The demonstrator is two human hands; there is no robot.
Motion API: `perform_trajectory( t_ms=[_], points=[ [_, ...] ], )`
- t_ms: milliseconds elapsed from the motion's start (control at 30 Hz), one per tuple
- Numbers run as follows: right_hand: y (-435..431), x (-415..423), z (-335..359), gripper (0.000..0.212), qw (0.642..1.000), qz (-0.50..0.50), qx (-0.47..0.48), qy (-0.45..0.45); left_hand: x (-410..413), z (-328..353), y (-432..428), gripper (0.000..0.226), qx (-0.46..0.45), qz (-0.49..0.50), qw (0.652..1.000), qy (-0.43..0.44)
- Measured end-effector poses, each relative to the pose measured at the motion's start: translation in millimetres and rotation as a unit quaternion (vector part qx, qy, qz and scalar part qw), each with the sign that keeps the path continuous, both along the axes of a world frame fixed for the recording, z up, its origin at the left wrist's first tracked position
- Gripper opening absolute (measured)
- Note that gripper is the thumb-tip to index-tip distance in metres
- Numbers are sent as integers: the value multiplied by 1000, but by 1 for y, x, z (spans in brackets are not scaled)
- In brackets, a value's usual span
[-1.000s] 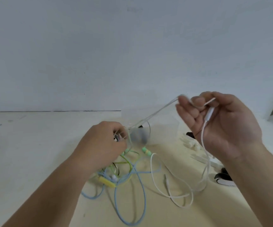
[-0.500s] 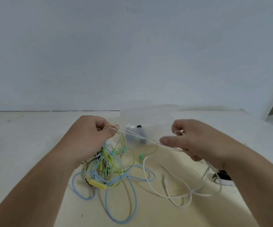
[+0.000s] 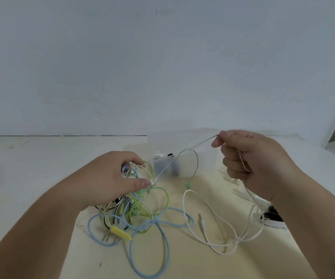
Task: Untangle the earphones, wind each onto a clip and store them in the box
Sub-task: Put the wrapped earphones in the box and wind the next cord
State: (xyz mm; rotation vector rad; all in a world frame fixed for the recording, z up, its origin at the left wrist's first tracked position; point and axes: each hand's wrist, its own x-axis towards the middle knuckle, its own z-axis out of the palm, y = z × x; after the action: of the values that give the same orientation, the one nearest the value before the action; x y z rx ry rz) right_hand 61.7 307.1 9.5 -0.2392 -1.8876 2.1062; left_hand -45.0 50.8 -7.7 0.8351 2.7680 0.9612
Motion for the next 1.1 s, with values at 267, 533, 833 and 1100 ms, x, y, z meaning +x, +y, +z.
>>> perform_trajectory(
  t_ms=[267, 533, 833, 1100],
  points=[
    [10, -1, 1, 29, 992, -94, -70, 36, -7, 0, -6, 27, 20, 87, 996, -26],
    [6, -5, 3, 29, 975, -158, -141, 63, -10, -2, -4, 40, 36, 162, 986, -14],
    [-6, 6, 10, 38, 988, -5, -130, 78, -3, 5, -11, 66, 3, -6, 1000, -10],
    [-3, 10, 8, 23, 991, 58, -39, 118, 21, 5, 17, 61, 76, -180, 980, -43]
  ],
)
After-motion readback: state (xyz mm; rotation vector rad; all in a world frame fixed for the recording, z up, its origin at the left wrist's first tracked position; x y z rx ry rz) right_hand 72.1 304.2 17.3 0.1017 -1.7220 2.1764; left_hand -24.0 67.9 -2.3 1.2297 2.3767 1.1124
